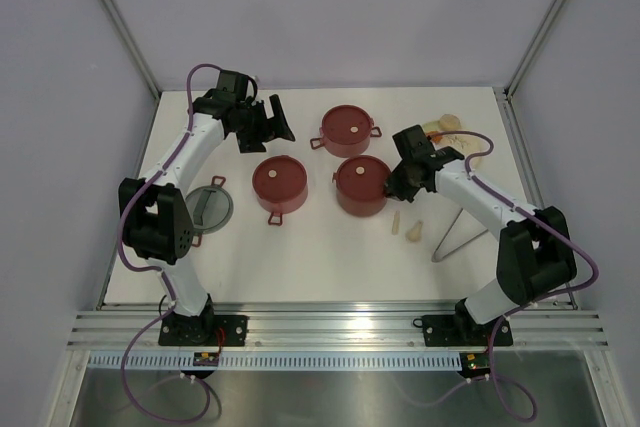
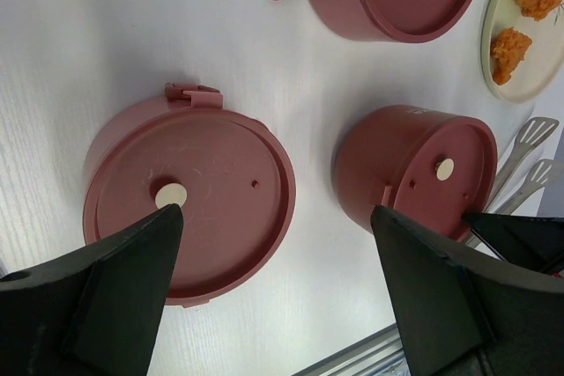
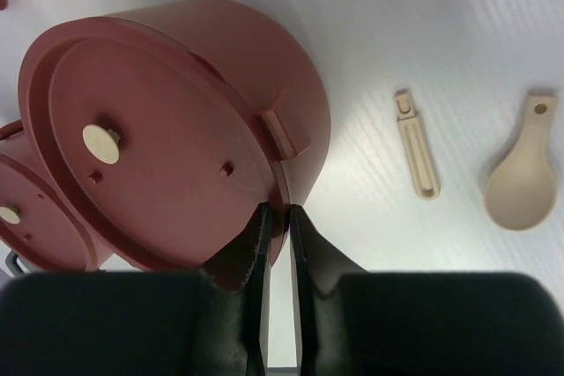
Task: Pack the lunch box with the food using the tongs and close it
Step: Adjust the packing box at the center of the board, then pick up the packing box from the center of the board.
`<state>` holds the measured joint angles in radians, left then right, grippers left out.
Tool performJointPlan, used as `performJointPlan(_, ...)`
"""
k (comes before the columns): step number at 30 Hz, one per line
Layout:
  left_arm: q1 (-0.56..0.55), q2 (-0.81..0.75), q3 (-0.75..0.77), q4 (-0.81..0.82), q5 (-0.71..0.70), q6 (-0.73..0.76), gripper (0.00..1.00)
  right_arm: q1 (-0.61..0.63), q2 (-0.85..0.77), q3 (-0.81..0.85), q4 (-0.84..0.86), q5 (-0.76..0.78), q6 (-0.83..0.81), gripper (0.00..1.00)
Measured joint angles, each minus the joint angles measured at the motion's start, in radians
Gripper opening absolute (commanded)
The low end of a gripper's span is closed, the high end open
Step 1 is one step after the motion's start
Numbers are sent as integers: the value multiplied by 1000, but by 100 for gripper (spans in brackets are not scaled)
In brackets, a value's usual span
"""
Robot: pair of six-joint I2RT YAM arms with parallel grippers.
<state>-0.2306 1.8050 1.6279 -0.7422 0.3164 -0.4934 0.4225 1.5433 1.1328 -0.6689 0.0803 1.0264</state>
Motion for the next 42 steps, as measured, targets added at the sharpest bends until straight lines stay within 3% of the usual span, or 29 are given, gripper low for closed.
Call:
performJointPlan(6, 0, 0, 0, -2, -3, 0, 94, 17, 3, 0, 7, -3, 51, 30)
performJointPlan(8, 0, 0, 0, -3, -4, 0, 94, 17, 1, 0, 14, -10, 63, 43)
performJointPlan(10, 0, 0, 0, -4, -4, -1, 94, 17, -7, 0, 22, -13, 70, 45)
performJointPlan(11, 0, 0, 0, -5, -4, -1, 94, 17, -13, 0, 24, -13, 69, 56)
performJointPlan(12, -1, 0, 0, -5, -4, -1, 94, 17, -25, 0, 28, -14, 68, 60)
performJointPlan(21, -19, 52, 107, -36, -21, -5, 95, 14, -179, 42, 75, 7, -134, 86)
performJointPlan(25, -37, 156, 256, -25, -21, -17, 93, -22, -132, 192, 74, -29, -274, 87)
performJointPlan(34, -45, 367, 351, 92, -1, -112, 88, -185, 284, 647, 41, -255, -498, 85)
performJointPlan(42, -46, 493, 435, 148, 13, -164, 87, -285, 542, 780, 25, -477, -528, 86)
